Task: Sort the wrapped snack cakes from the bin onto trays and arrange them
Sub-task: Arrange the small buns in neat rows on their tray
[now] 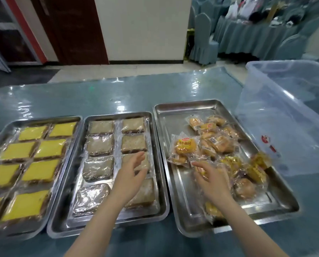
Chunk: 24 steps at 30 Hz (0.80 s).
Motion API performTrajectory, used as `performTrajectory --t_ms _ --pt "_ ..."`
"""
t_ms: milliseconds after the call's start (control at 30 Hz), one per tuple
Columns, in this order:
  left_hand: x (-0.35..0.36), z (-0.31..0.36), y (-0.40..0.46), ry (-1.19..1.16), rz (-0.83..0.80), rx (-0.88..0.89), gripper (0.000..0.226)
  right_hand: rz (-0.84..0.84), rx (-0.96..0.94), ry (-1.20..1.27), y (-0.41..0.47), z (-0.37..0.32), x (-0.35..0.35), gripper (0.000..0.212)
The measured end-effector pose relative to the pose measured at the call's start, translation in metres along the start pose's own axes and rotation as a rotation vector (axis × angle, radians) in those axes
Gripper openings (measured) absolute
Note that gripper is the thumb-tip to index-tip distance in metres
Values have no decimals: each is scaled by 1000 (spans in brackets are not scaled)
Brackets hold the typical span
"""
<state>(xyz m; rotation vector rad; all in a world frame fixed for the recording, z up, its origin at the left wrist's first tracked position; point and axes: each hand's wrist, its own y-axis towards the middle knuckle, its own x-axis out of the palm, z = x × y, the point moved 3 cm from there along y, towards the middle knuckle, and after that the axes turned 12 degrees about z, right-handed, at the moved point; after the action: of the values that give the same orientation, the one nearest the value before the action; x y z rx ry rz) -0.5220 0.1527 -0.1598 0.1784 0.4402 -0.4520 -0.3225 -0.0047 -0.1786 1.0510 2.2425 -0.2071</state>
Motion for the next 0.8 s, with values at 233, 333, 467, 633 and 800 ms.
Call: performTrajectory --t_ms 233,333,467,633,800 --pt "41 19 29 32 -1 -46 47 35 22 -16 67 32 -19 30" --pt "63 24 37 42 46 -95 47 -21 -49 -101 103 37 -14 40" --pt "92 27 52 91 86 -138 49 -228 -199 -317 140 43 6 67" --pt "117 31 80 170 130 -170 50 -261 -264 -192 171 44 29 71" --pt "131 27 113 297 133 -138 51 -218 -142 108 212 43 36 68"
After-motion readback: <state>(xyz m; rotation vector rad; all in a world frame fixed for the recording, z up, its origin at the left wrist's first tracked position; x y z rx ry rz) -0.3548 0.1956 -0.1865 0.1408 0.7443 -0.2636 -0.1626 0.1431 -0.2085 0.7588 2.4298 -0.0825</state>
